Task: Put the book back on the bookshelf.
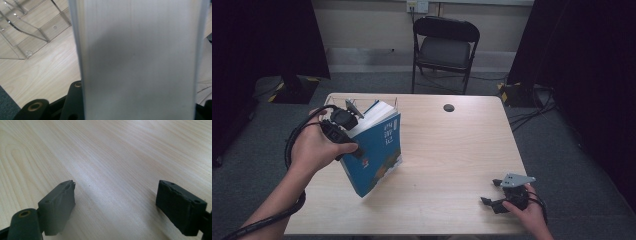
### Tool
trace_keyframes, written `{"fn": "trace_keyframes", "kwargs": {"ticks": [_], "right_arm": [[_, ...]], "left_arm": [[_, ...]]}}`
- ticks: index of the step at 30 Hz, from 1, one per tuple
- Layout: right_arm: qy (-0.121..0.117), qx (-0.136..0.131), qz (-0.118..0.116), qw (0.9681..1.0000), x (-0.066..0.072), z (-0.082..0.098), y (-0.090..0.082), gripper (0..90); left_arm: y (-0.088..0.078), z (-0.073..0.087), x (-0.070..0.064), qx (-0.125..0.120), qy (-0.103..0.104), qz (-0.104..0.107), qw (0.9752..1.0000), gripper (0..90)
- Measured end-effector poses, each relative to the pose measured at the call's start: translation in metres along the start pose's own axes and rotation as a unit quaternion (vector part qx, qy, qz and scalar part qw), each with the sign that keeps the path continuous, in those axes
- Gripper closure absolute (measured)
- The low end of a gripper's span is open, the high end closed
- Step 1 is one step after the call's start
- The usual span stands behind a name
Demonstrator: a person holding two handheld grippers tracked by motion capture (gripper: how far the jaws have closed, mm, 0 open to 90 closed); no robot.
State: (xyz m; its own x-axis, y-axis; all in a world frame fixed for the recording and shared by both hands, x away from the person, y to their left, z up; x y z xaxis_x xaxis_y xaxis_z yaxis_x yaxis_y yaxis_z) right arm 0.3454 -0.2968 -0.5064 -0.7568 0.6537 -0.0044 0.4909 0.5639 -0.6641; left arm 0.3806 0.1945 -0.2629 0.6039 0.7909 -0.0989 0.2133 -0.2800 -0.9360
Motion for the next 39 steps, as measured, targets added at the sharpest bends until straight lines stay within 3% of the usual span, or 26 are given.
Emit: {"fn": "trace_keyframes", "kwargs": {"ticks": [12,20,24,26,29,30,31,32,39], "right_arm": [[0.000,0.000,0.000,1.0000,0.000,0.000,0.000,14.8],[0.000,0.000,0.000,1.0000,0.000,0.000,0.000,14.8],[0.000,0.000,0.000,1.0000,0.000,0.000,0.000,14.8],[0.000,0.000,0.000,1.0000,0.000,0.000,0.000,14.8],[0.000,0.000,0.000,1.0000,0.000,0.000,0.000,14.8],[0.000,0.000,0.000,1.0000,0.000,0.000,0.000,14.8],[0.000,0.000,0.000,1.0000,0.000,0.000,0.000,14.8],[0.000,0.000,0.000,1.0000,0.000,0.000,0.000,14.8],[0.000,0.000,0.000,1.0000,0.000,0.000,0.000,14.8]], "left_arm": [[-0.005,0.006,0.022,-0.005,-0.026,-0.004,0.9997,62.1],[-0.007,0.005,0.028,-0.007,-0.035,-0.014,0.9993,62.1],[-0.006,0.003,0.033,-0.003,-0.031,-0.008,0.9995,62.1],[-0.004,0.002,0.032,-0.005,-0.043,-0.007,0.9990,62.1],[-0.001,-0.001,0.033,0.001,-0.040,-0.011,0.9992,62.1],[0.000,-0.002,0.033,0.001,-0.043,-0.011,0.9990,62.1],[0.001,-0.002,0.031,-0.003,-0.067,-0.010,0.9977,62.1],[0.002,-0.003,0.032,-0.003,-0.072,-0.008,0.9974,62.1],[0.002,-0.010,0.038,-0.003,-0.077,-0.015,0.9969,62.1]]}}
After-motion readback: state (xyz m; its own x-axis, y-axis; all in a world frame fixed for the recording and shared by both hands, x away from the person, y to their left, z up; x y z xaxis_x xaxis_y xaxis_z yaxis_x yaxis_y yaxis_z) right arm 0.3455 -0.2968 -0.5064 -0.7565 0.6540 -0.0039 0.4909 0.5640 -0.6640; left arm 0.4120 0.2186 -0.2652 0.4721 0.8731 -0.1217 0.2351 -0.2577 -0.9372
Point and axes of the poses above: each handheld gripper's, and its own axes: y roughly forward along the jaws, z roughly out of its underside, x roughly to its left, the point moved 1 cm from there along y, roughly forward along the jaws, and after that the axes turned 1 degree about -x, right-handed, at the moved point
